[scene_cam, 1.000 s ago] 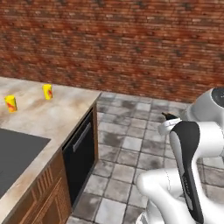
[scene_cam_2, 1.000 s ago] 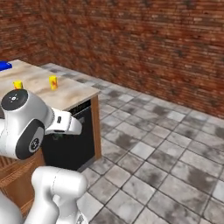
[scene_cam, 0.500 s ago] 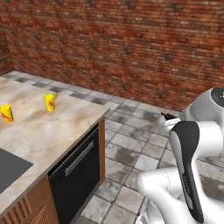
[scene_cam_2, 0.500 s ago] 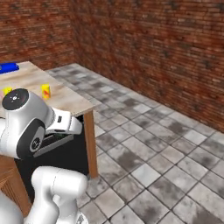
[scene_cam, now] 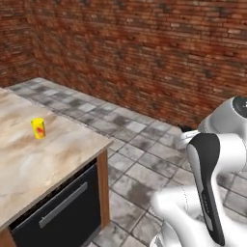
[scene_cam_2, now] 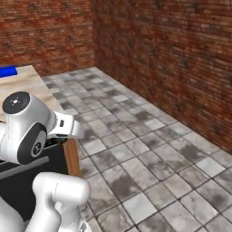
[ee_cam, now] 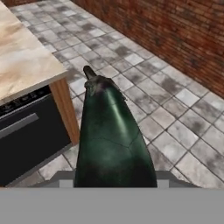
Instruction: Gather the onion and eggplant from the fridge and place them on a tray on the dining counter. Then gather the chicken drumstick and steak from the fridge and place them on the other tray.
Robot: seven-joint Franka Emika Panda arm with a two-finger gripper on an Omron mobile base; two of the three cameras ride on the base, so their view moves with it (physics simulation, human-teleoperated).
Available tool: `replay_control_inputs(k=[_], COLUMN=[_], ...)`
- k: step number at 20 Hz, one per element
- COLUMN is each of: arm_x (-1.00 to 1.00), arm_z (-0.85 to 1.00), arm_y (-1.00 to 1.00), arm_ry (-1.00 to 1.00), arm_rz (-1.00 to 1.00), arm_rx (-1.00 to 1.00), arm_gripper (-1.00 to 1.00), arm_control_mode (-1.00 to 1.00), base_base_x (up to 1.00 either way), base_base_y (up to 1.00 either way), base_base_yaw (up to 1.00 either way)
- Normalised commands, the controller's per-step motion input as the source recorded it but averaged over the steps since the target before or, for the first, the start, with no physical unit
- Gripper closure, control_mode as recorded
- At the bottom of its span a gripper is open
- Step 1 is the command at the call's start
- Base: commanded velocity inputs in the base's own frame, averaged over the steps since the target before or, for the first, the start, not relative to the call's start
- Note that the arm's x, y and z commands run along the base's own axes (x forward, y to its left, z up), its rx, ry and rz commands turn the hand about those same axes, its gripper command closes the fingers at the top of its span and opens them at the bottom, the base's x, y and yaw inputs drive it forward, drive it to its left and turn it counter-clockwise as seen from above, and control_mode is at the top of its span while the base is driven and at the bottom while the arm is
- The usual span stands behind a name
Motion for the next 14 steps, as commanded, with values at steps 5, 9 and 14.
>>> replay_control_inputs(k=[5, 9, 14], arm_x=[0.0, 0.0, 0.0], arm_z=[0.0, 0.0, 0.0], arm_y=[0.0, 0.0, 0.0], arm_ry=[0.0, 0.0, 0.0], arm_rz=[0.0, 0.0, 0.0], arm_rx=[0.0, 0.0, 0.0], arm_gripper=[1.0, 1.0, 1.0], arm_control_mode=[1.0, 1.0, 1.0], base_base_x=[1.0, 1.0, 1.0], base_base_y=[-0.52, -0.42, -0.32], base_base_yaw=[0.31, 0.31, 0.3])
